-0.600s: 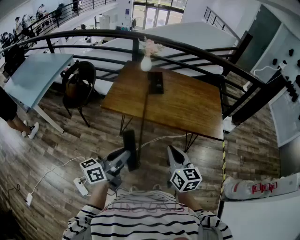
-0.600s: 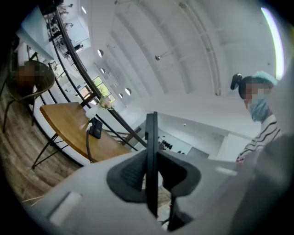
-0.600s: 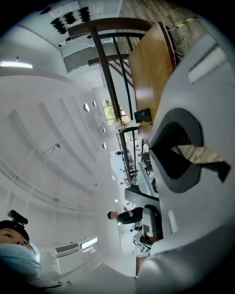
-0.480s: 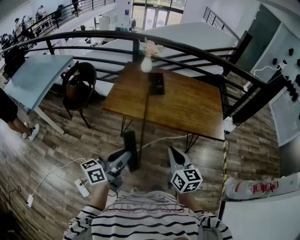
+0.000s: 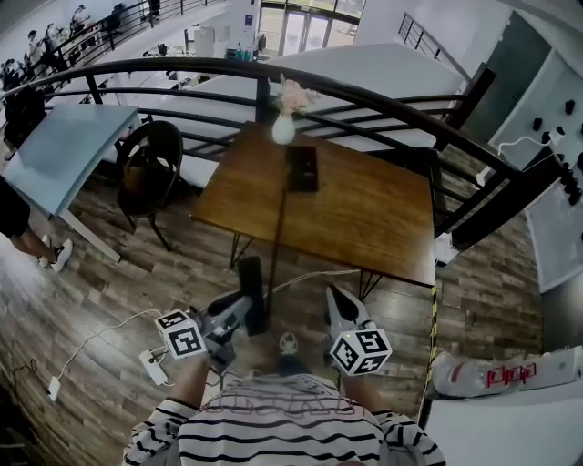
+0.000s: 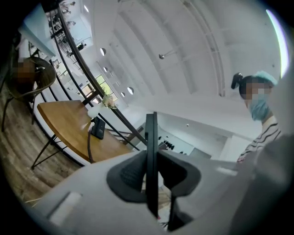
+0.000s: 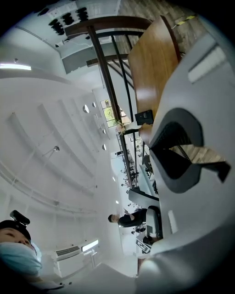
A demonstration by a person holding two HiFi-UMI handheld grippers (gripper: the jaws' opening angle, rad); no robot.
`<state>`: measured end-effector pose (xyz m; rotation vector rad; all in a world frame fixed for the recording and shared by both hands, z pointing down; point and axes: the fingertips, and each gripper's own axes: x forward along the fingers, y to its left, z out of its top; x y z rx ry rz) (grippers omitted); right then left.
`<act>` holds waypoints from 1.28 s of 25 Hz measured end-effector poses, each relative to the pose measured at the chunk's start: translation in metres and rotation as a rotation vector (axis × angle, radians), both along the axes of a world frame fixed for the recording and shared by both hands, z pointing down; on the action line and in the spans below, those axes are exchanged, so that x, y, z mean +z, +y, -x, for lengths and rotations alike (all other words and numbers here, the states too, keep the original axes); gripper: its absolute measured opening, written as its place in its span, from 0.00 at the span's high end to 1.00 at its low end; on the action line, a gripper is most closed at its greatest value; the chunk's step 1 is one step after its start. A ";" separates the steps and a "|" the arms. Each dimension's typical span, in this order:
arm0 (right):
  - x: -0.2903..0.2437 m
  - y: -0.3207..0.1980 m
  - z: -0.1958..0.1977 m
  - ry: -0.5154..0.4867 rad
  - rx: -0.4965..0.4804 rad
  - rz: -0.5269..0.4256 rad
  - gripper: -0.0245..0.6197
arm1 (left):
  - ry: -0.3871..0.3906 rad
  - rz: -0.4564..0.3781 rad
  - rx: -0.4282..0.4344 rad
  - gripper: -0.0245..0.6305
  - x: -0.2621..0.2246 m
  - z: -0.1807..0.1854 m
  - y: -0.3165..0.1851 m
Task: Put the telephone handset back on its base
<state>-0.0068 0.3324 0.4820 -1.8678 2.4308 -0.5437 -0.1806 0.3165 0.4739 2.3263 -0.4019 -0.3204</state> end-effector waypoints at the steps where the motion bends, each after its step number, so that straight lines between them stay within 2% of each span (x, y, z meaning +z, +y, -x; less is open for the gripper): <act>1: 0.001 -0.010 -0.005 -0.003 -0.004 0.000 0.96 | -0.001 -0.001 -0.006 0.85 0.000 -0.005 -0.009; 13: 0.001 -0.123 -0.091 -0.011 -0.076 -0.007 0.96 | -0.016 -0.022 -0.043 0.85 -0.009 -0.102 -0.112; 20: 0.005 -0.165 -0.131 -0.020 -0.135 0.013 0.96 | -0.022 -0.022 -0.093 0.85 -0.009 -0.145 -0.151; 27: 0.020 -0.208 -0.133 -0.038 -0.147 0.060 0.96 | -0.036 0.012 -0.100 0.85 -0.002 -0.147 -0.190; 32: 0.026 -0.256 -0.125 -0.030 -0.120 0.074 0.96 | -0.015 0.039 -0.064 0.85 0.008 -0.141 -0.242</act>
